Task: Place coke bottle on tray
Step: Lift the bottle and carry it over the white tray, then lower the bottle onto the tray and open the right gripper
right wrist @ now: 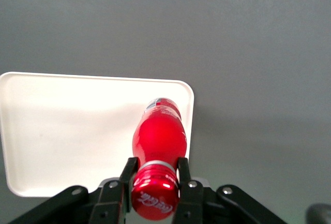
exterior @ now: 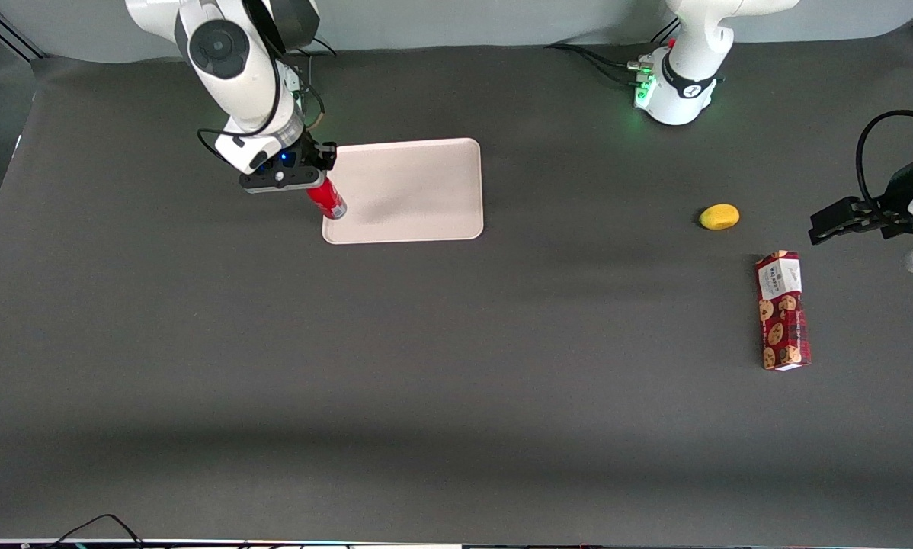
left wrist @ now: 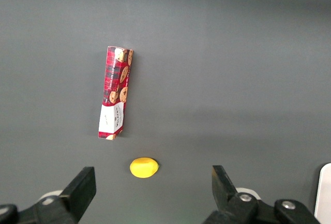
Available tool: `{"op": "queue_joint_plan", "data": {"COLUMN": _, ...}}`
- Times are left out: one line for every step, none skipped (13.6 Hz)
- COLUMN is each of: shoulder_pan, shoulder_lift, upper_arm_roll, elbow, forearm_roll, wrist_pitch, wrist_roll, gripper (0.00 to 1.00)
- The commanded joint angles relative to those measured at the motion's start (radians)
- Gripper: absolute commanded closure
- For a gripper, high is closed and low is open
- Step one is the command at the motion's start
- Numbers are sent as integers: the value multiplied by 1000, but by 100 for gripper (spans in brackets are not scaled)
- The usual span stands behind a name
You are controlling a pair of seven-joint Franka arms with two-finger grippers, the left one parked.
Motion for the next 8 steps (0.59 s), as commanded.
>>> {"op": "queue_joint_plan", "data": {"shoulder_pan": 5, "shoulder_lift": -44, "upper_arm_roll": 28, "elbow": -146, "forearm_roll": 76, "wrist_pitch": 159, "wrist_roll": 14, "gripper": 99}}
{"op": "queue_joint_plan", "data": {"shoulder_pan": 5, "shoulder_lift": -39, "upper_arm_roll": 48, "elbow": -171, "forearm_roll": 96, "wrist_pitch": 198, "wrist_roll": 14, "gripper": 99}}
{"op": "queue_joint_plan", "data": {"shoulder_pan": 5, "shoulder_lift": -33, "upper_arm_roll": 52, "elbow": -185, "forearm_roll": 111, "wrist_pitch": 219, "wrist_roll": 14, "gripper": 99}}
{"op": "queue_joint_plan", "data": {"shoulder_pan": 5, "shoulder_lift": -33, "upper_arm_roll": 68, "elbow": -196, "forearm_roll": 116, "wrist_pitch": 230, "wrist_roll": 15, "gripper": 96}}
{"op": "queue_joint_plan", "data": {"shoulder_pan": 5, "shoulder_lift": -33, "upper_arm_roll": 74, "elbow": -202, "forearm_roll": 116, "wrist_pitch": 233, "wrist_roll": 26, "gripper": 95}}
{"op": "queue_joint_plan", "data": {"shoulder_pan": 7, "shoulder_lift": -33, "upper_arm_roll": 77, "elbow": -205, "forearm_roll": 114, "wrist_pitch": 233, "wrist_roll": 43, "gripper": 93}}
{"op": "queue_joint_plan", "data": {"shoulder_pan": 5, "shoulder_lift": -33, "upper_arm_roll": 94, "elbow": -210, "forearm_roll": 116, "wrist_pitch": 233, "wrist_roll": 50, "gripper": 90}}
{"op": "queue_joint_plan", "data": {"shoulder_pan": 5, "shoulder_lift": -30, "upper_arm_roll": 95, "elbow": -211, "forearm_roll": 116, "wrist_pitch": 235, "wrist_roll": 52, "gripper": 85}}
